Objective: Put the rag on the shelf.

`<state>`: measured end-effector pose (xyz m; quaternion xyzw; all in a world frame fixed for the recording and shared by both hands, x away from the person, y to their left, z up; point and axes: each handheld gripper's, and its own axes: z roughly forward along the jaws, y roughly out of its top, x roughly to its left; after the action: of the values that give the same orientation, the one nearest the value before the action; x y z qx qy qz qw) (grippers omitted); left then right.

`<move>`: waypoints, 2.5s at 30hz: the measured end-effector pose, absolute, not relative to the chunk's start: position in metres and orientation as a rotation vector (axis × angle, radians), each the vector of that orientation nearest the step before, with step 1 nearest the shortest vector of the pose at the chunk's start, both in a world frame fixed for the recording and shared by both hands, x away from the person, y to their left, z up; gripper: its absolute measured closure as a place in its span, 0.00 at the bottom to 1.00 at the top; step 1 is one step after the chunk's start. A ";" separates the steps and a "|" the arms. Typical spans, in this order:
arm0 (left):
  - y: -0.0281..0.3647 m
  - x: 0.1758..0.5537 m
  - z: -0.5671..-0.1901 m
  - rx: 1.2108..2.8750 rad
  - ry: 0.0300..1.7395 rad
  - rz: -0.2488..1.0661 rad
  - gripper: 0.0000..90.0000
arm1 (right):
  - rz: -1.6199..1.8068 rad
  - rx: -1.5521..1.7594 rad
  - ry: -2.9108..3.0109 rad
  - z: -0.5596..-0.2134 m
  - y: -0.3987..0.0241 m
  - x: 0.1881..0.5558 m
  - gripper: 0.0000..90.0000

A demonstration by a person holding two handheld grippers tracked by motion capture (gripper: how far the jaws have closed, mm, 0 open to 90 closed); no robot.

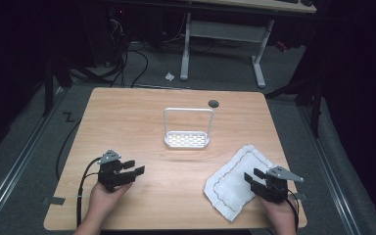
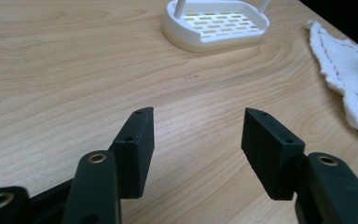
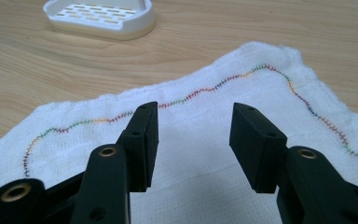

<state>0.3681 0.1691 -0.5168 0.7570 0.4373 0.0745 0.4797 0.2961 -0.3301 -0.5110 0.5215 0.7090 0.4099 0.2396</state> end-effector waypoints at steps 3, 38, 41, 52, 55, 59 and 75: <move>0.167 0.369 -0.517 1.844 1.069 0.184 0.48 | 1.116 1.439 1.945 -0.515 -0.333 0.296 0.59; -0.070 0.359 -0.517 2.101 0.549 -0.029 1.00 | 1.092 1.540 1.903 -0.524 -0.372 0.300 0.84; -0.078 0.356 -0.529 2.189 0.546 -0.010 1.00 | 1.087 1.548 1.899 -0.524 -0.372 0.301 0.85; -0.043 0.343 -0.534 2.213 0.541 0.012 1.00 | 1.078 1.517 1.945 -0.526 -0.364 0.301 0.87; -0.021 0.337 -0.534 2.207 0.570 0.017 1.00 | 1.083 1.500 1.962 -0.526 -0.358 0.302 0.87; 0.016 0.331 -0.535 2.195 0.617 0.018 1.00 | 1.092 1.470 2.004 -0.527 -0.348 0.304 0.88; 0.088 0.310 -0.537 2.129 0.766 0.040 1.00 | 1.020 1.275 2.216 -0.529 -0.273 0.303 0.94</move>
<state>0.3103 0.0882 -0.5374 0.8515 0.3064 0.0159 0.4252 0.3030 -0.2733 -0.5285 0.4544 0.7899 0.3635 0.1934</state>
